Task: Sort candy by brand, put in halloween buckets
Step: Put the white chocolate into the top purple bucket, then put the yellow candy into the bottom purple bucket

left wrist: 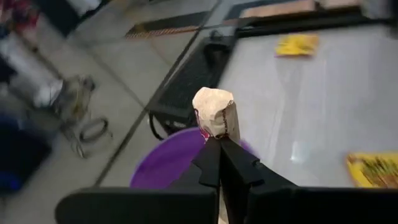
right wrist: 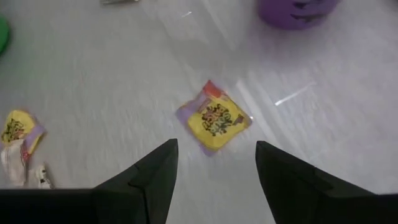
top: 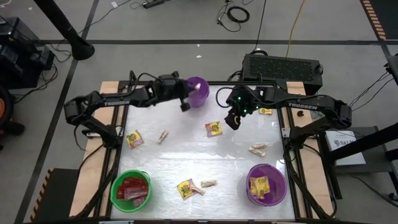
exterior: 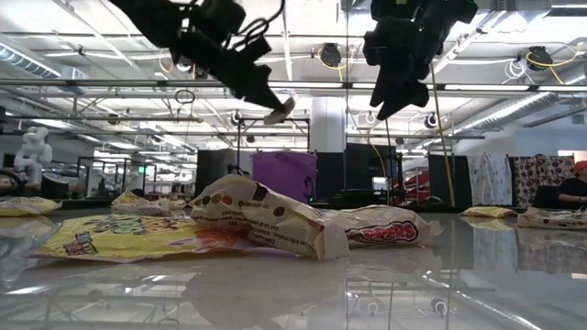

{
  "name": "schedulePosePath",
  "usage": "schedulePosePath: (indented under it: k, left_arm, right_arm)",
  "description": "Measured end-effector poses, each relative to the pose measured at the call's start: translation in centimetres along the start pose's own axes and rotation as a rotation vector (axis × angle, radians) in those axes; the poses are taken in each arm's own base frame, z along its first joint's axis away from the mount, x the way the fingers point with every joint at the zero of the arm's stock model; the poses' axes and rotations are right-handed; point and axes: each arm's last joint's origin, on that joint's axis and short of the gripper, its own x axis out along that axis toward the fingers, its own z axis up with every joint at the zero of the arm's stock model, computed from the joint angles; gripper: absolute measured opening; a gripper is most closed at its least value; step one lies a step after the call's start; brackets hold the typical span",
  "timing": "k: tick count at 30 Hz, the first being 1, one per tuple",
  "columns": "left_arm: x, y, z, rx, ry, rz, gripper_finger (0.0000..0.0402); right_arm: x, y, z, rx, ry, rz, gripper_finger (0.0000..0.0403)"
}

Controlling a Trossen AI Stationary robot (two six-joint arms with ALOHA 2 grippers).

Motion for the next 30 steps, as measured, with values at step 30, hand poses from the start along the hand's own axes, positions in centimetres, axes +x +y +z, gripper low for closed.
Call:
schedulePosePath:
  k: [30]
  left_arm:
    - [5.3, 4.6, -1.9, -0.762, 0.272, -0.060, 0.0102]
  right_arm:
    - [-0.2, -0.7, 1.7, -0.135, -0.171, -0.082, 0.0208]
